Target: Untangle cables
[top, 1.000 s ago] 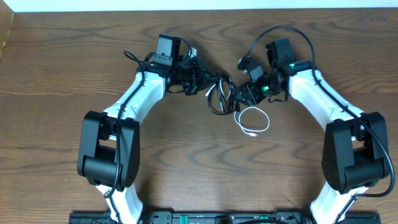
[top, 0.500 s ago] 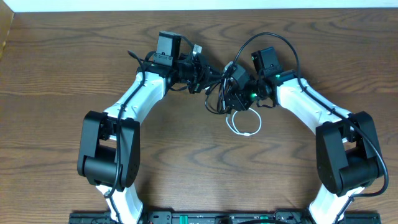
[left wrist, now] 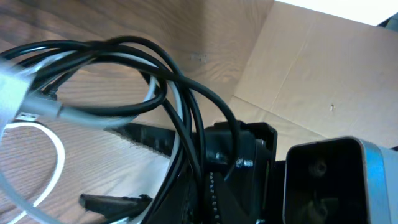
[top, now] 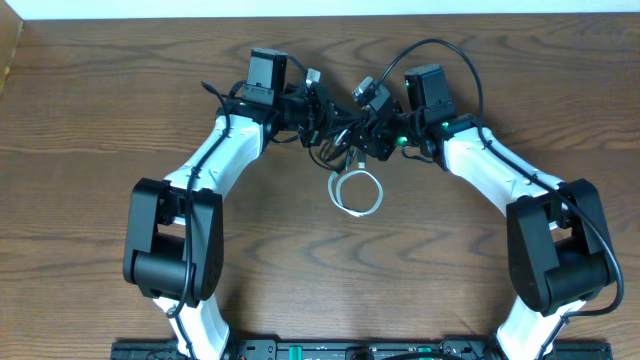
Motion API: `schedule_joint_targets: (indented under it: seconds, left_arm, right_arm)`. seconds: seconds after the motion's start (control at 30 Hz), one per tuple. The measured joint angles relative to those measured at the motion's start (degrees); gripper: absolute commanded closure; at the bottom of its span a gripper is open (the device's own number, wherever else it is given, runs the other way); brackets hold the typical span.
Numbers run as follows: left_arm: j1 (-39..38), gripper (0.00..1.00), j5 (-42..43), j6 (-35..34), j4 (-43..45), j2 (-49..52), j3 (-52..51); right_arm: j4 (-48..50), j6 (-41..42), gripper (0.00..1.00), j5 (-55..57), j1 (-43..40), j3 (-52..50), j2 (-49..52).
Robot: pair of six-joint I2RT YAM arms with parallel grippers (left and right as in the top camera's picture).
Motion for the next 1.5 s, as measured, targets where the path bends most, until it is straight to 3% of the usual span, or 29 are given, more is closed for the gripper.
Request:
schedule_joint_targets:
  seconds: [0.27,0.37,0.57,0.73,0.83,1.07,1.3,1.5]
  left_arm:
    - [0.31,0.92,-1.07,-0.42,0.11,0.0,0.0]
    - [0.24,0.93,-3.23,1.31,-0.59,0.0,0.0]
    - [-0.52,0.93,-18.99,6.19,-17.09,0.0,0.28]
    - [-0.39,0.92,-32.39,8.72,-22.23,0.13,0.24]
    - [-0.42,0.93,-34.91,9.73,-22.27,0.39,0.15]
    - [-0.42,0.92,-36.68,10.47,-23.02,5.79,-0.24]
    - [-0.42,0.92,-36.2,11.47,-23.54,6.62,-0.37]
    - [-0.39,0.92,-34.36,13.81,-22.38,6.8,-0.44]
  right_arm:
    - [0.74,7.08,0.98,-0.24,0.28,-0.11,0.0]
    - [0.28,11.87,0.99,0.11,0.0,-0.11,0.0]
    - [-9.09,25.09,0.99,8.81,-3.85,0.0,0.0]
    - [-11.13,28.3,0.98,11.93,-5.05,0.0,0.02]
    - [-10.8,28.76,0.96,12.04,-4.5,0.0,0.0]
    - [-8.37,28.48,0.78,10.05,-2.21,0.0,0.0]
    - [-5.88,26.1,0.78,9.9,0.48,0.0,0.0]
    - [-3.91,29.66,0.78,12.68,3.06,0.0,0.0]
